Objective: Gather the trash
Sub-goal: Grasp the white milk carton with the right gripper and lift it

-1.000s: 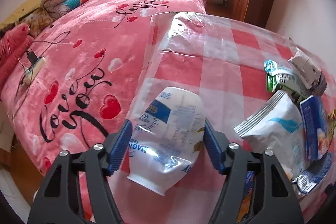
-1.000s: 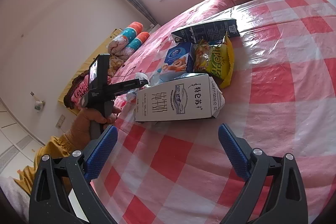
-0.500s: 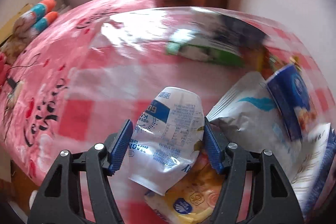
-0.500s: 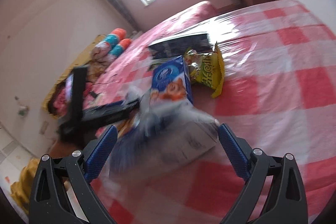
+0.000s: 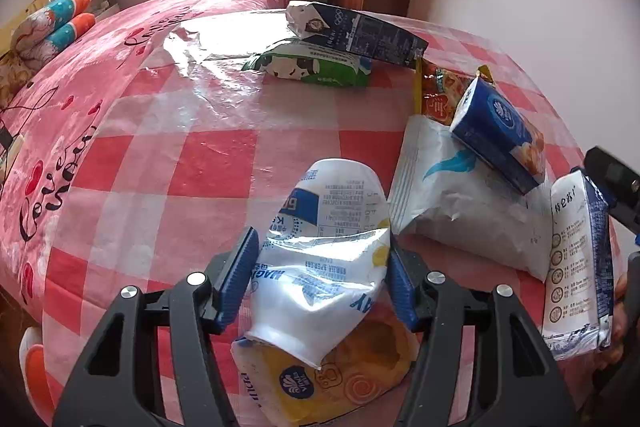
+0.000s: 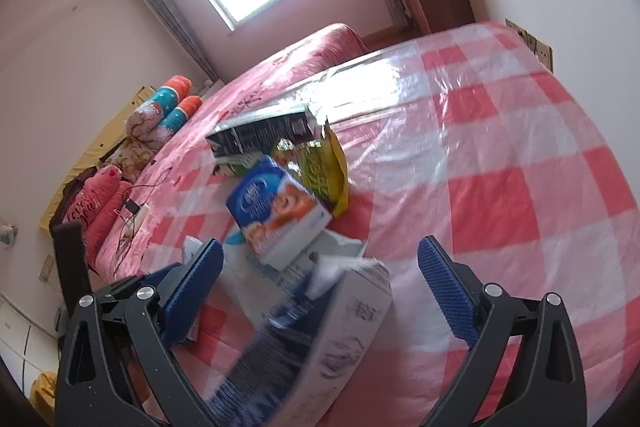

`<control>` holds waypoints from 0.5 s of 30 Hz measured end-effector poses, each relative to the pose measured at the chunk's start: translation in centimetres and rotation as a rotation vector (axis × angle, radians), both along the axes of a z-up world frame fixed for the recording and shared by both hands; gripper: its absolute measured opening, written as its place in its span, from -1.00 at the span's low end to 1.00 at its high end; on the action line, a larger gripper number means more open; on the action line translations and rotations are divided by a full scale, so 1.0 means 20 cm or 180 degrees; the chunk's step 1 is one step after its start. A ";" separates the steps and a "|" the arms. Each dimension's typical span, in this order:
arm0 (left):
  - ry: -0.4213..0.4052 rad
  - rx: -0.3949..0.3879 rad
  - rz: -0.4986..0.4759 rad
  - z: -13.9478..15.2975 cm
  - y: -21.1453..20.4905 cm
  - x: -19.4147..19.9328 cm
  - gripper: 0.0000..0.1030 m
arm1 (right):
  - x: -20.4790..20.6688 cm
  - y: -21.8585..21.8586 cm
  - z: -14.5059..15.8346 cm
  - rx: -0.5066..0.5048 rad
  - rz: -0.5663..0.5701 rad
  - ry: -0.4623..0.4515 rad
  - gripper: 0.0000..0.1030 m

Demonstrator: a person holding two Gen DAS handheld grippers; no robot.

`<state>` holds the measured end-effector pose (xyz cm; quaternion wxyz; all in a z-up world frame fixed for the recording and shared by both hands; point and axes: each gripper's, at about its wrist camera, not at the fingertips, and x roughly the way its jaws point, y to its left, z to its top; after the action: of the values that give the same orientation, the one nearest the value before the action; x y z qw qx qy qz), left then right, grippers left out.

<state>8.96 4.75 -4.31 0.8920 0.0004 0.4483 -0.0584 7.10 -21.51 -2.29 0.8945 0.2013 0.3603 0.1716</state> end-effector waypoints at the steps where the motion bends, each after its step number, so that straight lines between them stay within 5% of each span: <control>1: -0.0008 -0.0017 0.0006 0.00 0.00 0.00 0.18 | 0.00 0.00 0.02 -0.0040 0.0012 -0.0045 0.89; 8: -0.0154 -0.0162 0.0069 0.08 0.05 -0.02 0.18 | 0.05 0.09 0.03 -0.0312 0.0276 -0.0024 0.89; 15: -0.0232 -0.0293 0.0133 0.12 0.14 -0.07 0.18 | 0.01 0.04 -0.02 -0.0019 0.0145 0.0285 0.89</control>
<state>7.47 7.57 -1.94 0.9078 -0.0479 0.4122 -0.0603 7.27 -20.65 -2.71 0.8740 0.1978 0.4050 0.1816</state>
